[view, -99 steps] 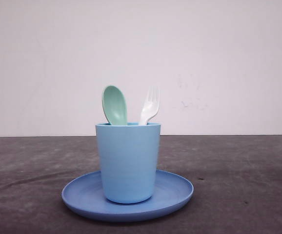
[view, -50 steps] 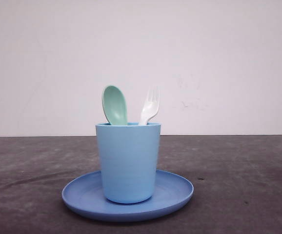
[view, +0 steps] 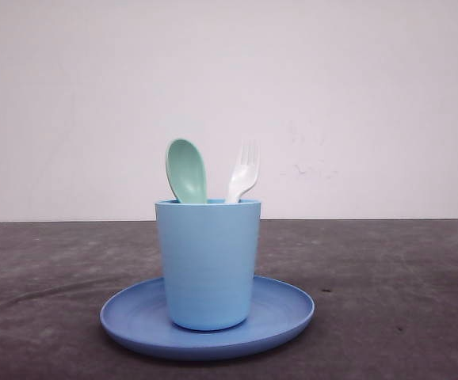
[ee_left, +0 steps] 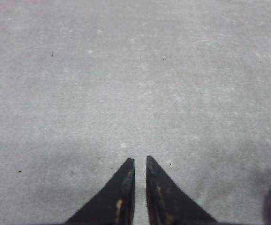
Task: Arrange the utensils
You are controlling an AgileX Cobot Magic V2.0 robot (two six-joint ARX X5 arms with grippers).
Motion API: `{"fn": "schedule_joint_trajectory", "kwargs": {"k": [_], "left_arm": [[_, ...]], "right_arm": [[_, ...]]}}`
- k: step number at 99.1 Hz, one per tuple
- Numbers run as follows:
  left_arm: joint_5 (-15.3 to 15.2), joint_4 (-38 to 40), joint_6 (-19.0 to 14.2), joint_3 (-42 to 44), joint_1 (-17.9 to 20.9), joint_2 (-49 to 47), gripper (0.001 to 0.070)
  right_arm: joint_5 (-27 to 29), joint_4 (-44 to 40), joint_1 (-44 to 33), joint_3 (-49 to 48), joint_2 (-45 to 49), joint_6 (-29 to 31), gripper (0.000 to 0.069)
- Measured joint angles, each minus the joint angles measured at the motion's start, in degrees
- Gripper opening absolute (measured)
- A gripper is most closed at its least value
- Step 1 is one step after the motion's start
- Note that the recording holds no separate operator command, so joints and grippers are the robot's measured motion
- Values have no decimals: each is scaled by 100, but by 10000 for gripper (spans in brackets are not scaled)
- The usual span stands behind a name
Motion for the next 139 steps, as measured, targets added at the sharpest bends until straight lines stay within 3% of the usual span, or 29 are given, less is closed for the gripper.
{"fn": "schedule_joint_trajectory", "kwargs": {"k": [25, 56, 78, 139], "left_arm": [[-46, 177, 212, -356, 127, -597, 17], [-55, 1541, 262, -2588, 236, -2461, 17], [-68, 2000, 262, -3519, 236, -3178, 17], [-195, 2374, 262, -3985, 236, -3637, 17]], "right_arm": [[0, 299, 0, 0, 0, 0, 8], [0, 758, 0, 0, 0, 0, 8], [0, 992, 0, 0, 0, 0, 8], [-2, 1174, 0, 0, 0, 0, 8]]}}
